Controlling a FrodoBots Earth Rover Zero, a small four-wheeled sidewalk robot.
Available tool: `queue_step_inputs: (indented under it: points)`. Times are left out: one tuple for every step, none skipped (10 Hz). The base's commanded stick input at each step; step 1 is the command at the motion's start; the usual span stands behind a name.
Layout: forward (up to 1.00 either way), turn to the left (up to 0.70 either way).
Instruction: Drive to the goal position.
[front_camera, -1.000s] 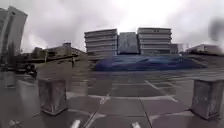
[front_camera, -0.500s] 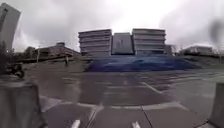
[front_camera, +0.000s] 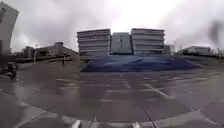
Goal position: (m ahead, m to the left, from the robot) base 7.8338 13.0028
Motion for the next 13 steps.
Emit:
queue_step_inputs:
  points:
    - [1.00,0.23]
    - [1.00,0.40]
    - [1.00,0.40]
    - [1.00,0.40]
    - [1.00,0.38]
    - [1.00,0.25]
    - [1.00,0.03]
    - [1.00,0.00]
    - [1.00,0.00]
    - [1.00,0.00]
    - [1.00,0.00]
    - [1.00,0.00]
    - [1.00,0.00]
